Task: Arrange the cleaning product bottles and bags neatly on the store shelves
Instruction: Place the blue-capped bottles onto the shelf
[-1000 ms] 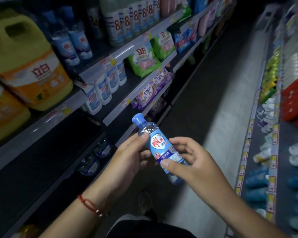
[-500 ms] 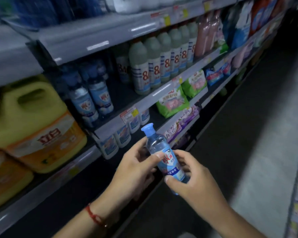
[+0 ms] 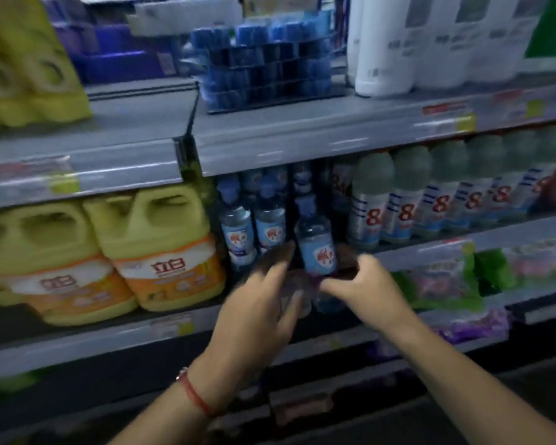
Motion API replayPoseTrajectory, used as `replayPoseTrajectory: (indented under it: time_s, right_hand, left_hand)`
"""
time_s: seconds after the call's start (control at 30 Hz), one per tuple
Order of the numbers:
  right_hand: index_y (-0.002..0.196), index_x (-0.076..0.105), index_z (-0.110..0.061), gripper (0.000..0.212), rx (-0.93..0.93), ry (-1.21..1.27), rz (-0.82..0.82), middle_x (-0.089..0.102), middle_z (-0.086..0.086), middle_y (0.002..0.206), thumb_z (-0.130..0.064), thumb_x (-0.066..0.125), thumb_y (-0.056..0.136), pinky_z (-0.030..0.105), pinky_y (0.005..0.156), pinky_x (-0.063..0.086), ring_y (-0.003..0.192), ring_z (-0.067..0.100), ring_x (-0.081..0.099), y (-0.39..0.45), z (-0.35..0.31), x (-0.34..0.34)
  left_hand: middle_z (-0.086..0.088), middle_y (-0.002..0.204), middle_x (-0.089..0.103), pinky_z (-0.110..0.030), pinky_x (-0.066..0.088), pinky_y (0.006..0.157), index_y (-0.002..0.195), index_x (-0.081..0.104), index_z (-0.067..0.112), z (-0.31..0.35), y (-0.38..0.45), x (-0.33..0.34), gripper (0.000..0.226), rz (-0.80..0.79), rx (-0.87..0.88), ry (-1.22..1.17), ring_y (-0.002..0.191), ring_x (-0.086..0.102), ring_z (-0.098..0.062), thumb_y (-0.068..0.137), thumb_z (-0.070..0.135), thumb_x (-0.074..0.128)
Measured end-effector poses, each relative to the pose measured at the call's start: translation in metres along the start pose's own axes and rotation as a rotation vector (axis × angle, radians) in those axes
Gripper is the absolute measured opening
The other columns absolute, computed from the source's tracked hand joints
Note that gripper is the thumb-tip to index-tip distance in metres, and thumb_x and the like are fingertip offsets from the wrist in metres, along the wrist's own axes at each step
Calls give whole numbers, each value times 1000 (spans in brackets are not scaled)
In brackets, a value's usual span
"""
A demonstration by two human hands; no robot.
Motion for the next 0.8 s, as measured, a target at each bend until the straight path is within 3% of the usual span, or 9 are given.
replayPoseTrajectory:
  time_s: [0.07, 0.13, 0.2, 0.27, 0.4, 0.5, 0.67, 0.73, 0.8]
  right_hand:
    - [109, 69, -28, 40, -72, 118, -4, 76, -9, 104, -20, 87, 73, 41, 90, 59, 98, 11, 71, 25, -4, 5]
    - [113, 64, -22, 40, -136, 209, 32, 70, -11, 105, -6, 82, 81, 31, 86, 55, 96, 3, 66, 43, -8, 11]
    - [124, 58, -18, 49, -173, 235, 65, 65, -12, 110, -7, 81, 82, 19, 79, 51, 98, -2, 62, 54, -9, 17]
    - [129, 55, -21, 53, -207, 217, 46, 61, -20, 112, -10, 80, 84, 9, 74, 50, 95, -13, 59, 61, -8, 24]
    - [133, 54, -19, 55, -265, 180, 17, 63, -17, 113, -14, 79, 85, 4, 75, 48, 94, -22, 58, 65, -6, 34]
    - [133, 53, -16, 53, -284, 179, 7, 59, -26, 109, -12, 78, 86, 1, 73, 46, 91, -24, 57, 67, -7, 35]
    - [132, 50, -16, 51, -301, 174, 20, 56, -25, 110, -5, 74, 88, 4, 78, 48, 93, -24, 57, 73, -6, 35]
    - [127, 49, -26, 52, -308, 151, 17, 59, -23, 114, -3, 74, 87, 12, 85, 52, 100, -17, 60, 75, -5, 35]
    - [130, 51, -28, 53, -309, 122, 8, 63, -12, 122, -15, 77, 86, 25, 92, 55, 110, -4, 63, 75, 0, 38]
  left_hand:
    - [-6, 154, 41, -42, 49, 104, 155, 33, 23, -1, -3, 4, 67, 60, 22, 179, 137, 46, -32, 94, 40, 53]
    - [-11, 159, 36, -50, 40, 114, 154, 38, 19, -8, -6, 16, 70, 53, -3, 290, 145, 34, -38, 90, 37, 61]
    - [-16, 162, 31, -55, 30, 119, 153, 40, 18, -16, -9, 28, 77, 29, -42, 378, 150, 24, -41, 84, 33, 70]
    - [-18, 164, 27, -61, 30, 117, 154, 40, 16, -21, -13, 38, 78, 20, -79, 403, 151, 20, -43, 83, 32, 69]
    - [-14, 167, 19, -62, 31, 115, 156, 36, 14, -27, -17, 44, 80, -2, -163, 431, 152, 17, -44, 84, 34, 65]
    - [-15, 166, 23, -63, 33, 113, 155, 37, 13, -26, -16, 43, 80, -13, -184, 483, 150, 21, -45, 83, 32, 66]
    - [-17, 163, 30, -61, 32, 116, 152, 42, 13, -22, -20, 47, 80, -51, -187, 520, 147, 29, -46, 79, 33, 70]
    - [-18, 160, 34, -61, 34, 115, 151, 43, 13, -21, -22, 53, 79, -57, -186, 524, 147, 31, -46, 79, 34, 67]
    - [-18, 160, 34, -60, 33, 115, 151, 42, 13, -21, -25, 56, 78, -56, -210, 516, 147, 31, -46, 80, 36, 63]
Point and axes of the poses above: each hand's wrist, its own y-axis towards the middle knuckle, its own x-axis out of the palm, z = x × y, the point moved 4 cm from there along y, towards the middle knuckle
